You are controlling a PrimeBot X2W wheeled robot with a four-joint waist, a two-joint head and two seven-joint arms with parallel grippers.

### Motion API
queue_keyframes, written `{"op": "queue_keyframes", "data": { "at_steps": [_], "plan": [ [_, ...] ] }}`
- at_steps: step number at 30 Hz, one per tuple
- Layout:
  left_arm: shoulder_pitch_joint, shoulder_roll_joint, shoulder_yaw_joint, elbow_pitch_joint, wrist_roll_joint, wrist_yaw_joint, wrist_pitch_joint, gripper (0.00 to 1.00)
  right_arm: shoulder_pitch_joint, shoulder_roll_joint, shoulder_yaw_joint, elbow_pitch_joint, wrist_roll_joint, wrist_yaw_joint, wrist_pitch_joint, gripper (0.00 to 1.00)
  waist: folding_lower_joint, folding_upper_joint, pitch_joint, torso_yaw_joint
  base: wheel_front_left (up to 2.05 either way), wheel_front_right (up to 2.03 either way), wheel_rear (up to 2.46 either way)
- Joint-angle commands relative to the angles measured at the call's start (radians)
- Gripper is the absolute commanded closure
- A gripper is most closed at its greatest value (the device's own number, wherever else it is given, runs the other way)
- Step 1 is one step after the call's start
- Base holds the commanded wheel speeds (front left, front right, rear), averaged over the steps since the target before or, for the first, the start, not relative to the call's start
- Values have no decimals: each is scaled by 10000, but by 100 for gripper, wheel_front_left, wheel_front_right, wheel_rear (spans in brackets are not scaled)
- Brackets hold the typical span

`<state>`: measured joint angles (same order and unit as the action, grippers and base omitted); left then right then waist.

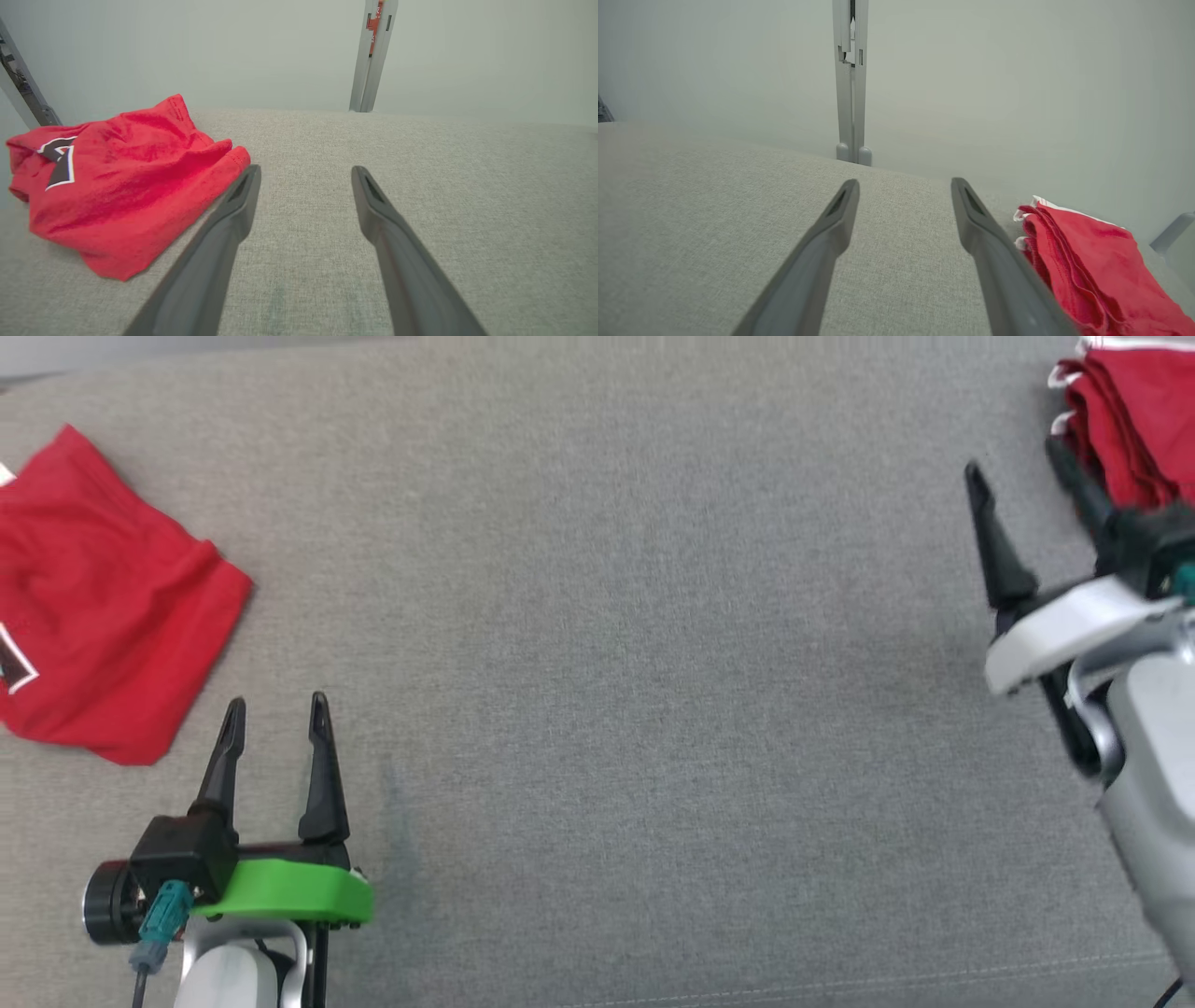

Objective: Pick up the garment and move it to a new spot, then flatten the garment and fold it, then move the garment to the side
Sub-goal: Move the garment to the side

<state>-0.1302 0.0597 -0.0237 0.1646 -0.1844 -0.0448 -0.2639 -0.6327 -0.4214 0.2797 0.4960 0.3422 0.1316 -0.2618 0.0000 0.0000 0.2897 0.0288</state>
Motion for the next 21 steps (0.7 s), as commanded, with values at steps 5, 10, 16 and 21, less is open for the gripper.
{"op": "queue_keyframes", "data": {
  "at_steps": [5,10,16,21],
  "plan": [
    [480,19,169,192,-79,-74,-4,0,1845,724,-669,-938,-309,-16,-40,0,0,0,-1167,447,0,0,0],
    [704,-1,203,370,-91,-98,-4,0,3343,1449,-1224,-1761,-550,-14,-36,0,0,0,-1524,454,0,0,0],
    [885,-5,255,533,-61,-132,-4,0,4778,2228,-1663,-2653,-923,-14,-37,0,0,0,-1856,304,0,0,0],
    [947,-4,209,634,-22,-184,-4,0,5655,2739,-2006,-3260,-1194,-14,-35,0,0,0,-2029,203,0,0,0]
  ]
}}
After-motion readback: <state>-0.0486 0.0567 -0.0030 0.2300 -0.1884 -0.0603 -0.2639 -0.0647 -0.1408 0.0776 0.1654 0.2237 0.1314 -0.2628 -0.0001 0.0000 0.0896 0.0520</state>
